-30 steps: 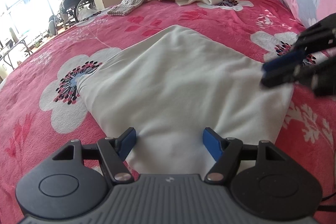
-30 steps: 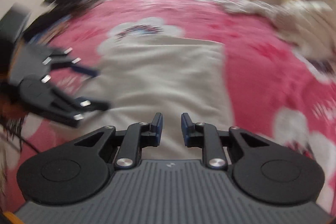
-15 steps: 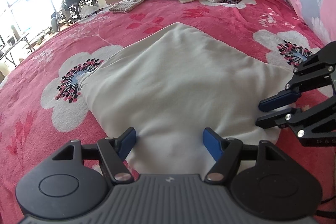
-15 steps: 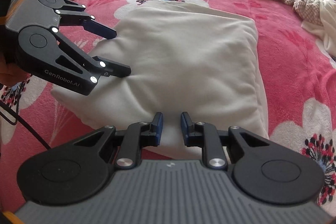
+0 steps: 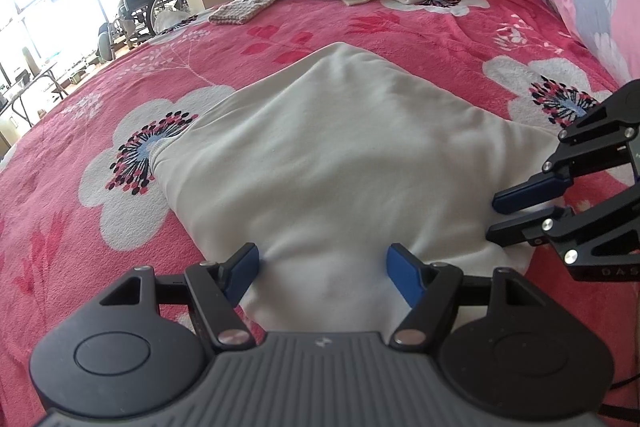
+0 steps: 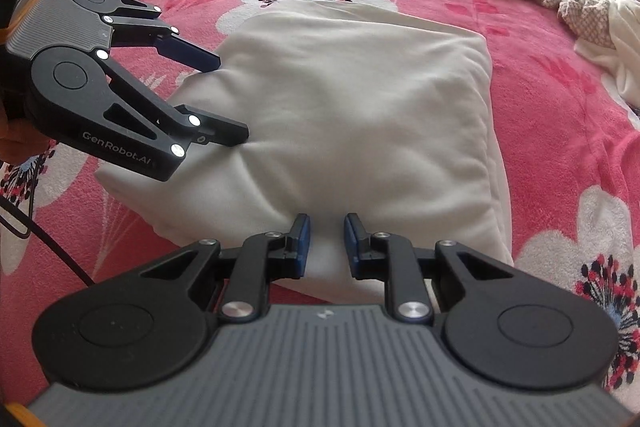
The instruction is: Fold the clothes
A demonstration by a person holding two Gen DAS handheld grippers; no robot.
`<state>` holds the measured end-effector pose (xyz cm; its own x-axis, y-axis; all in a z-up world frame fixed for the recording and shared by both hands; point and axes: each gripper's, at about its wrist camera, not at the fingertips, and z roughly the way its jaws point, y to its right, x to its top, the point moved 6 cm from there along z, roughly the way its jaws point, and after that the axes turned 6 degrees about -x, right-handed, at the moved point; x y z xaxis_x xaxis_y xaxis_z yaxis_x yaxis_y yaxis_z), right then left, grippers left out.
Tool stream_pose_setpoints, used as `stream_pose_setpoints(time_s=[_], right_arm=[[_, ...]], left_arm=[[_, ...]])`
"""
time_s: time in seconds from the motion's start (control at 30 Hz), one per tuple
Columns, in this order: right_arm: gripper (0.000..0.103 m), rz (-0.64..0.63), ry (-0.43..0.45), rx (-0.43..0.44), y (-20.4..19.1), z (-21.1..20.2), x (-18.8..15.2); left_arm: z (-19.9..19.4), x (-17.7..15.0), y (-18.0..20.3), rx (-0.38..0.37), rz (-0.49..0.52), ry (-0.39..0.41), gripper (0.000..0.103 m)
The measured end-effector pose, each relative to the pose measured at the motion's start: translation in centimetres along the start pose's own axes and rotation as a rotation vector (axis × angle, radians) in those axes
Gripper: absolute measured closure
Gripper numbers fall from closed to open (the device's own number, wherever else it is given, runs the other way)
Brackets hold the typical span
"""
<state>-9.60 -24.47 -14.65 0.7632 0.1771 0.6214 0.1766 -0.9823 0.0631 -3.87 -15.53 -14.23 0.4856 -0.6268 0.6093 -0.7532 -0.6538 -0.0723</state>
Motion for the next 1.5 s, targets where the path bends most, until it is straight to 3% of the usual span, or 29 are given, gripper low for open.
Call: stream_pose_setpoints(time_s=[1.5], right_arm=[[0.085, -0.009, -0.006, -0.009, -0.12, 0.06, -0.04]], left_arm=[[-0.03, -0.04, 0.03, 0.002, 0.001, -0.002, 0.031]])
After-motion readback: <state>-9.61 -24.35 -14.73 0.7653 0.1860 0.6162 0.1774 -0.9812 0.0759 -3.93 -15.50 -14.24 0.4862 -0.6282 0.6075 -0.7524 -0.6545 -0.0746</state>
